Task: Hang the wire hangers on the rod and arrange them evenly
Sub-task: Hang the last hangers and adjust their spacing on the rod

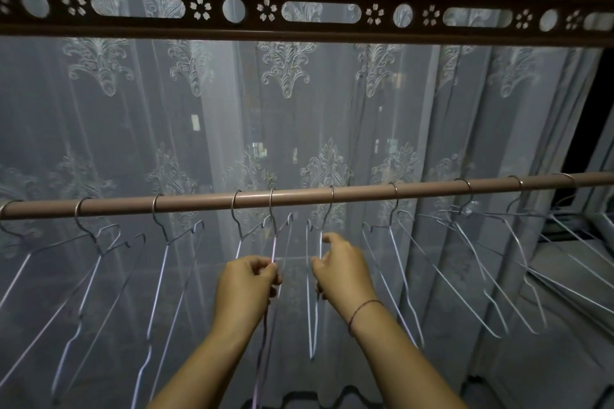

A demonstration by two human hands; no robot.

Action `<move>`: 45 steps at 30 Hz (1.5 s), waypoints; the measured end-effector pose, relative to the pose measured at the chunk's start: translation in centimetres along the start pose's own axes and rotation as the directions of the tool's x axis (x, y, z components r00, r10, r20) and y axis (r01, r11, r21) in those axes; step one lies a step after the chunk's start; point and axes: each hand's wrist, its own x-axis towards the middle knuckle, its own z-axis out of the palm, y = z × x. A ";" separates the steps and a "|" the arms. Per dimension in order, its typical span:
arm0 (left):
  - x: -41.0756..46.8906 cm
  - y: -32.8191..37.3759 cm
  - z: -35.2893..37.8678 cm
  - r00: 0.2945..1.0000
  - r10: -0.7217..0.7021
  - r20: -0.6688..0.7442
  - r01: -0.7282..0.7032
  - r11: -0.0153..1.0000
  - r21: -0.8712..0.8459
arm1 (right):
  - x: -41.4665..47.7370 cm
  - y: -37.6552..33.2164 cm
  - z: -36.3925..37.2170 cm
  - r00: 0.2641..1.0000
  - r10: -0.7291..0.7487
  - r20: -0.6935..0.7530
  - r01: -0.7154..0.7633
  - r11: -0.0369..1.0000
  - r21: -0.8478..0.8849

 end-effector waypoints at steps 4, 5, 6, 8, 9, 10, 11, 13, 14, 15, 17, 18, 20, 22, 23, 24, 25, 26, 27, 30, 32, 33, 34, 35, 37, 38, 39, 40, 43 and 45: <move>-0.3 0.4 0.0 1.000 0.016 -0.020 -0.016 1.000 0.020 | -0.6 0.3 -1.2 1.000 -0.022 -0.015 0.021 0.998 -0.060; -0.4 0.5 -0.1 0.999 0.019 -0.027 -0.019 0.999 0.033 | -0.7 0.3 -1.6 0.999 -0.025 -0.025 0.023 0.997 -0.080; -0.5 0.6 -0.1 0.999 0.023 -0.034 -0.022 0.999 0.044 | -0.9 0.4 -1.9 0.999 -0.024 -0.032 0.020 0.994 -0.108; -0.7 1.0 -0.3 0.998 0.038 -0.056 -0.034 0.998 0.055 | -1.3 0.4 -2.8 0.999 -0.020 -0.029 0.014 0.983 -0.182; -0.8 1.2 -0.4 0.995 0.055 -0.083 -0.050 0.996 0.070 | -1.5 0.3 -3.2 0.999 -0.023 -0.022 0.017 0.976 -0.217; -1.0 1.3 -0.4 0.991 0.078 -0.111 -0.068 0.993 0.095 | -1.8 0.2 -3.5 0.999 -0.029 -0.017 0.024 0.969 -0.247; -1.1 1.6 -0.6 0.986 0.098 -0.131 -0.083 0.990 0.117 | -2.0 0.1 -3.9 0.999 -0.038 -0.015 0.033 0.962 -0.271; -1.4 2.1 -1.0 0.979 0.120 -0.165 -0.100 0.987 0.125 | -2.5 -0.2 -4.5 0.998 -0.067 -0.022 0.057 0.952 -0.299; -1.5 2.3 -1.3 0.973 0.133 -0.191 -0.110 0.985 0.131 | -2.8 -0.5 -4.8 0.996 -0.089 -0.027 0.077 0.952 -0.298; -1.7 2.4 -1.7 0.964 0.149 -0.219 -0.122 0.983 0.134 | -3.1 -0.7 -4.9 0.992 -0.120 -0.037 0.105 0.954 -0.281; -2.0 2.2 -2.7 0.943 0.174 -0.285 -0.147 0.982 0.116 | -3.5 -1.2 -4.8 0.978 -0.198 -0.060 0.182 0.961 -0.207; -2.1 2.0 -3.4 0.930 0.180 -0.321 -0.155 0.983 0.103 | -3.6 -1.5 -4.6 0.972 -0.226 -0.066 0.213 0.964 -0.160; -2.3 1.3 -4.9 0.898 0.194 -0.395 -0.160 0.980 0.117 | -3.9 -2.2 -3.5 0.966 -0.253 -0.053 0.248 0.965 -0.087; -2.1 0.3 -6.3 0.871 0.211 -0.443 -0.137 0.972 0.192 | -4.3 -2.8 -2.1 0.967 -0.254 -0.015 0.253 0.966 -0.062; -1.9 -0.3 -7.0 0.864 0.208 -0.459 -0.115 0.968 0.223 | -4.6 -3.1 -1.4 0.969 -0.249 0.004 0.248 0.967 -0.063; -1.8 -0.8 -7.8 0.860 0.195 -0.472 -0.094 0.969 0.230 | -4.8 -3.4 -0.7 0.970 -0.242 0.013 0.242 0.968 -0.070; -1.6 -1.3 -8.6 0.862 0.169 -0.477 -0.073 0.974 0.213 | -5.1 -3.7 0.0 0.972 -0.235 0.010 0.235 0.968 -0.083; -1.3 -1.8 -9.4 0.873 0.131 -0.470 -0.051 0.982 0.180 | -5.3 -4.0 0.7 0.974 -0.228 -0.007 0.226 0.969 -0.096; -0.9 -2.1 -10.2 0.891 0.085 -0.446 -0.028 0.991 0.134 | -5.5 -4.5 1.3 0.975 -0.221 -0.032 0.217 0.972 -0.095; 0.5 -3.3 -12.3 0.950 -0.055 -0.307 0.034 0.997 -0.075 | -6.1 -6.2 3.1 0.979 -0.190 -0.067 0.188 0.982 -0.034; 1.2 -3.9 -13.5 0.975 -0.111 -0.195 0.075 0.980 -0.182 | -6.5 -7.4 4.9 0.989 -0.140 -0.044 0.140 0.990 -0.023; 1.4 -4.1 -14.0 0.982 -0.118 -0.146 0.087 0.975 -0.204 | -6.5 -7.9 5.9 0.994 -0.103 -0.031 0.103 0.994 -0.032; 1.6 -4.3 -14.4 0.988 -0.114 -0.101 0.091 0.974 -0.209 | -6.6 -8.4 6.9 0.998 -0.066 -0.021 0.065 0.997 -0.050; 1.6 -4.5 -14.7 0.993 -0.105 -0.059 0.092 0.975 -0.202 | -6.7 -8.8 7.9 0.999 -0.035 -0.019 0.034 0.997 -0.068; 1.6 -4.8 -15.1 0.996 -0.089 0.012 0.090 0.980 -0.178 | -6.7 -9.4 9.7 1.000 0.019 -0.014 -0.021 0.995 -0.101; 1.6 -5.0 -15.2 0.996 -0.086 0.038 0.091 0.980 -0.175 | -6.7 -9.6 10.3 0.999 0.043 -0.016 -0.045 0.992 -0.115; 1.7 -5.1 -15.3 0.995 -0.084 0.057 0.093 0.980 -0.178 | -6.7 -9.7 10.9 0.998 0.058 -0.026 -0.061 0.990 -0.125; 1.8 -5.2 -15.4 0.994 -0.085 0.073 0.098 0.978 -0.185 | -6.7 -9.9 11.4 0.997 0.066 -0.035 -0.070 0.989 -0.132; 2.1 -5.2 -15.9 0.992 -0.092 0.087 0.109 0.970 -0.217 | -6.6 -10.2 12.5 0.997 0.069 -0.025 -0.072 0.989 -0.131; 2.2 -5.3 -16.4 0.994 -0.080 0.070 0.095 0.968 -0.232 | -6.6 -10.6 13.2 0.999 0.052 -0.008 -0.053 0.989 -0.135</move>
